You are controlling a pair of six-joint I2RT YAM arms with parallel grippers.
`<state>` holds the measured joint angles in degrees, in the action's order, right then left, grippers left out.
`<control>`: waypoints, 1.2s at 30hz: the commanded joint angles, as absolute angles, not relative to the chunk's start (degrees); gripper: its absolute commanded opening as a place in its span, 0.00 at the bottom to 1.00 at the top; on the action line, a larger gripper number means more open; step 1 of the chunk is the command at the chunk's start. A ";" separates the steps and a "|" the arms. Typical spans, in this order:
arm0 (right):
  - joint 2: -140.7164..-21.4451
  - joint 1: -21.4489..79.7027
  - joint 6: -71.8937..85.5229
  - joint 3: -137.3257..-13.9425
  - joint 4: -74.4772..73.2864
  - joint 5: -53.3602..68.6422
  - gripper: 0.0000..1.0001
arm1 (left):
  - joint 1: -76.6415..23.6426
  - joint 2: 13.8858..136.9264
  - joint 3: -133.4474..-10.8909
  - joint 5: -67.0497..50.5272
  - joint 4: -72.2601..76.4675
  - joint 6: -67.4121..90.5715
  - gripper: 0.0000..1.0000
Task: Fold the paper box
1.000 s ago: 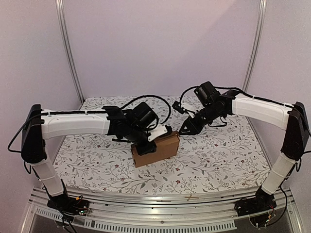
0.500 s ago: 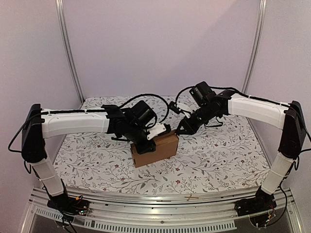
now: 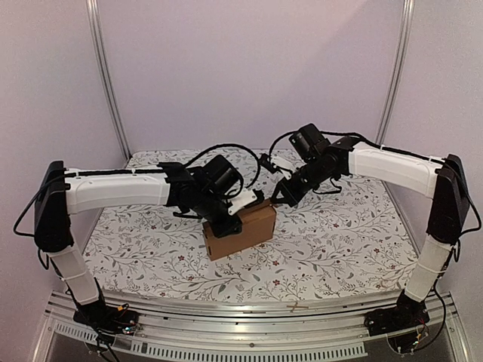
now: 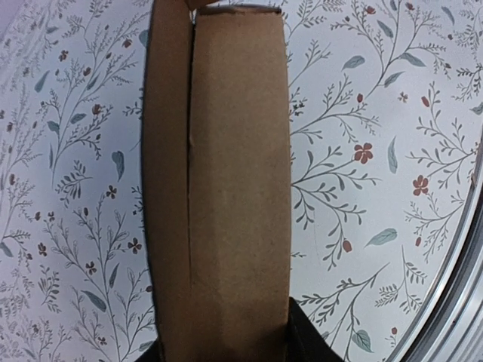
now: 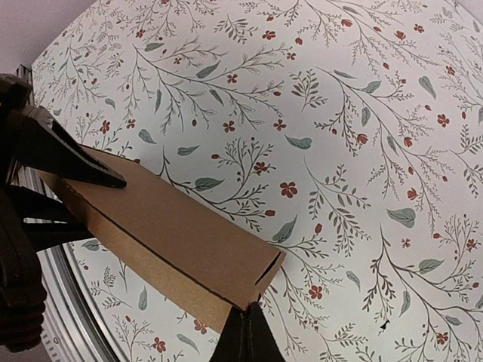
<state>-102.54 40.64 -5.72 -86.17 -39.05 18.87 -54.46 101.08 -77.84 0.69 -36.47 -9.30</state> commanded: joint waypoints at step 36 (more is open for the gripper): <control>-103.78 44.54 6.91 -80.55 -33.35 10.97 0.00 | -51.37 104.36 -78.40 7.59 -31.25 -2.93 0.35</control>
<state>-103.92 42.54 5.41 -84.07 -31.38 11.92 -53.10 102.24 -78.63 4.21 -35.42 -3.99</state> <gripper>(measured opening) 0.005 0.355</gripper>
